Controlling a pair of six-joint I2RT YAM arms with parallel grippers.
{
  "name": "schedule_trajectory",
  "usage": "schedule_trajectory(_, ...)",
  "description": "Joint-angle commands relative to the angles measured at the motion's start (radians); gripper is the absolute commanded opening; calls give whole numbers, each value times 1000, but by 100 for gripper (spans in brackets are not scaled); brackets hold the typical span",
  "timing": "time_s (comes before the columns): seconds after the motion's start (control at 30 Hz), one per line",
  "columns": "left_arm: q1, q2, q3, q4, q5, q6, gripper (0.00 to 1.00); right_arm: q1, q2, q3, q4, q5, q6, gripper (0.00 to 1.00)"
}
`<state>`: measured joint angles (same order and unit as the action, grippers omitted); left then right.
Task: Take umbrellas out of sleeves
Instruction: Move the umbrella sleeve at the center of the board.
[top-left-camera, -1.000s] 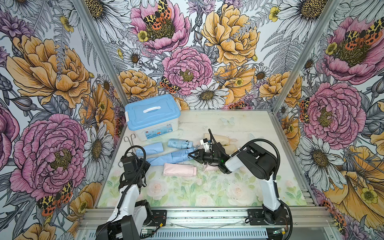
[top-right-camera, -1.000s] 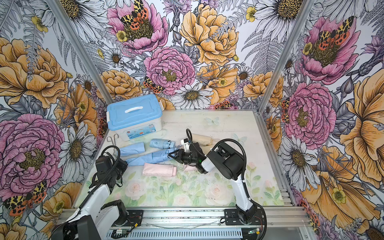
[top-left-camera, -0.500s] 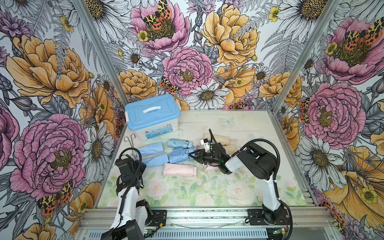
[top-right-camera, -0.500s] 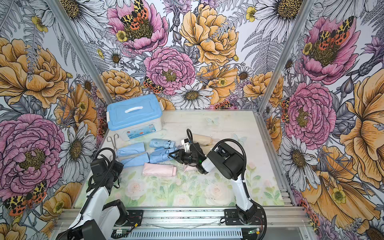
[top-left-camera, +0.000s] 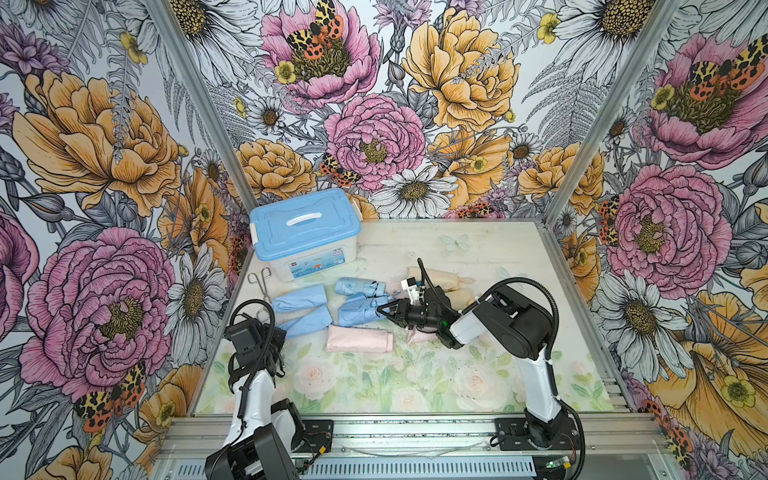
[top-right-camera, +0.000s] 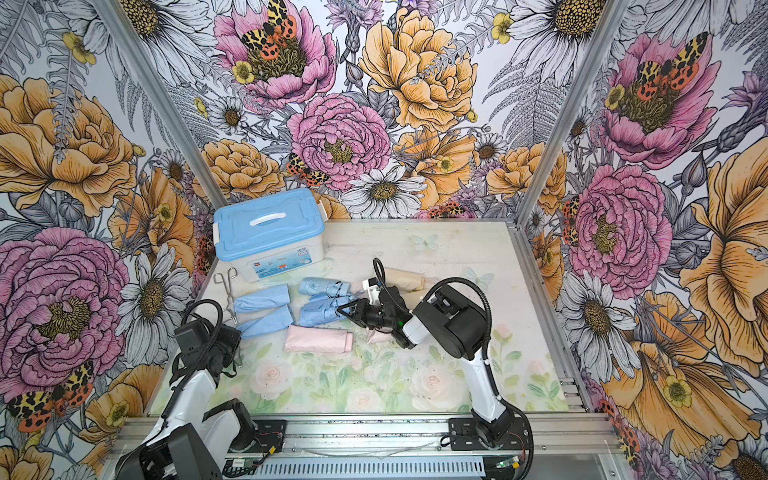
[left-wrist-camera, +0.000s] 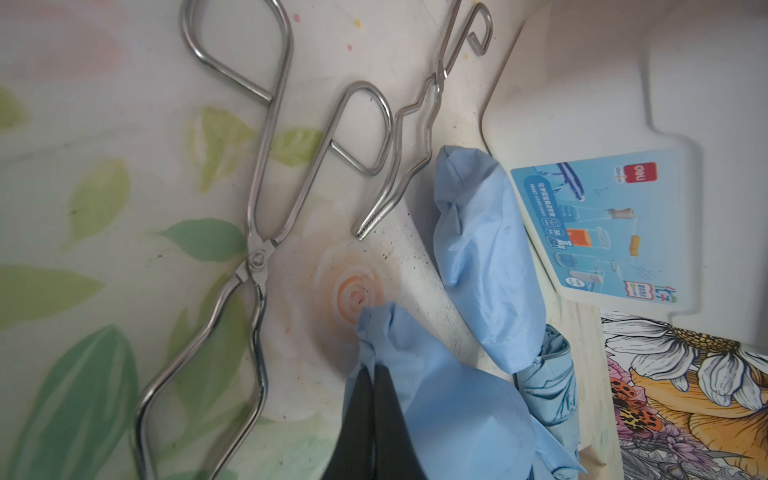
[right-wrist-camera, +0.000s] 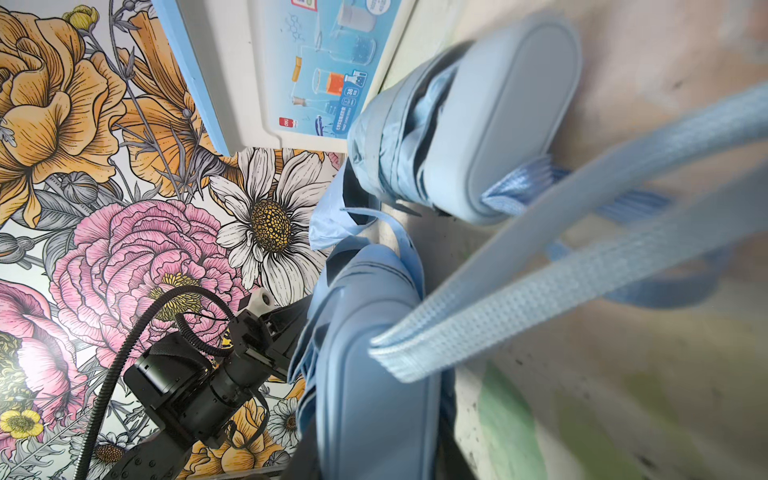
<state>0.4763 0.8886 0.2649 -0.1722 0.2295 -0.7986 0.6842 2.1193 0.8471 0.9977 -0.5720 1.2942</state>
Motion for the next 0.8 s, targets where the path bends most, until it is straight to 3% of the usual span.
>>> schedule_trajectory(0.0,11,-23,27,29,10,-29,0,13,27,30,24,34,-6,6)
schedule_trajectory(0.23,57,-1,62,23,35,-32,0,18,34,42,10,51,-6,6)
schedule_trajectory(0.6,60,28,81,28,19,-26,3,25,48,53,-5,68,-1,7)
schedule_trajectory(0.77,61,17,78,27,20,-37,16,26,45,53,-28,79,-3,17)
